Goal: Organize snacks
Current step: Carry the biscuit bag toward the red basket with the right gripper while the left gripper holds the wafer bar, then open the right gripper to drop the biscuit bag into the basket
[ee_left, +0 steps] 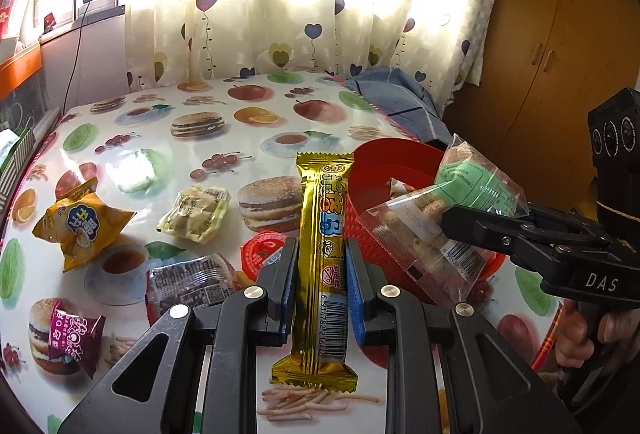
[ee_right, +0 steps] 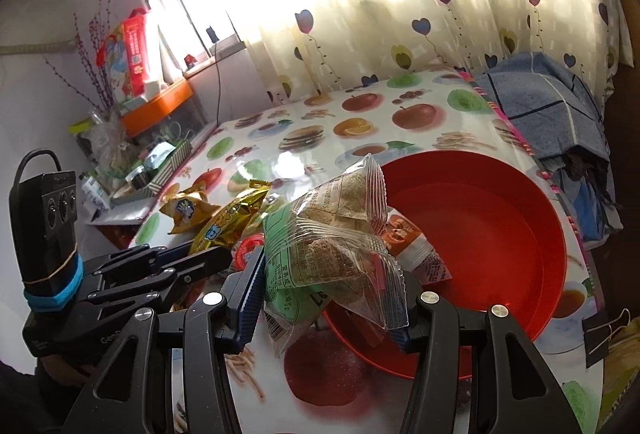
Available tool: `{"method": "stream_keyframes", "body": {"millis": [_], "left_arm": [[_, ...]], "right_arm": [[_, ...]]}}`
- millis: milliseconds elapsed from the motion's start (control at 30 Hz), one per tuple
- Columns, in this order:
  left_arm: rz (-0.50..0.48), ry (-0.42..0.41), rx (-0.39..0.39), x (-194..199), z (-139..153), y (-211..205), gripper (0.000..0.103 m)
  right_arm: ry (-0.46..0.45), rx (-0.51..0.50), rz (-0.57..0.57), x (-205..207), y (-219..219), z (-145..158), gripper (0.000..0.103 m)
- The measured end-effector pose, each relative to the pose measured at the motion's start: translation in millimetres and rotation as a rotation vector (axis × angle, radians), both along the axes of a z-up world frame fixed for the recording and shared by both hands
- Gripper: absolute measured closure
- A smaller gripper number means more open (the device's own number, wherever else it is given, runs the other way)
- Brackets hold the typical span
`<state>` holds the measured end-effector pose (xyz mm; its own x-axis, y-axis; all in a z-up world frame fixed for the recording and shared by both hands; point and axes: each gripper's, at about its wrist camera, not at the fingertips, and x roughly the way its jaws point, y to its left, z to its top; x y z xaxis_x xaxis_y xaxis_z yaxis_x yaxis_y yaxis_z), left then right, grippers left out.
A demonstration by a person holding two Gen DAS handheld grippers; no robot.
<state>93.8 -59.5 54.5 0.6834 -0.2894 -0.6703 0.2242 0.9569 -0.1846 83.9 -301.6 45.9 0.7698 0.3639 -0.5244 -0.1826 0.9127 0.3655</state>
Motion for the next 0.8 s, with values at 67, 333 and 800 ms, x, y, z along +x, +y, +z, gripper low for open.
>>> {"method": "stream_keyframes", "body": {"millis": [67, 333, 800], "left_arm": [[-0.011, -0.002, 0.001, 2.2, -0.4, -3.0, 0.08], [-0.058, -0.008, 0.0, 14.1, 1.8, -18.6, 0.08], [-0.117, -0.003, -0.013, 30.4, 0.0, -40.5, 0.08]], "right_arm": [[0.001, 0.002, -0.025, 0.2, -9.6, -0.3, 0.053], [0.02, -0.002, -0.152, 0.8, -52.1, -6.9, 0.053], [0.093, -0.017, -0.258, 27.1, -88.4, -34.3, 0.052]]}}
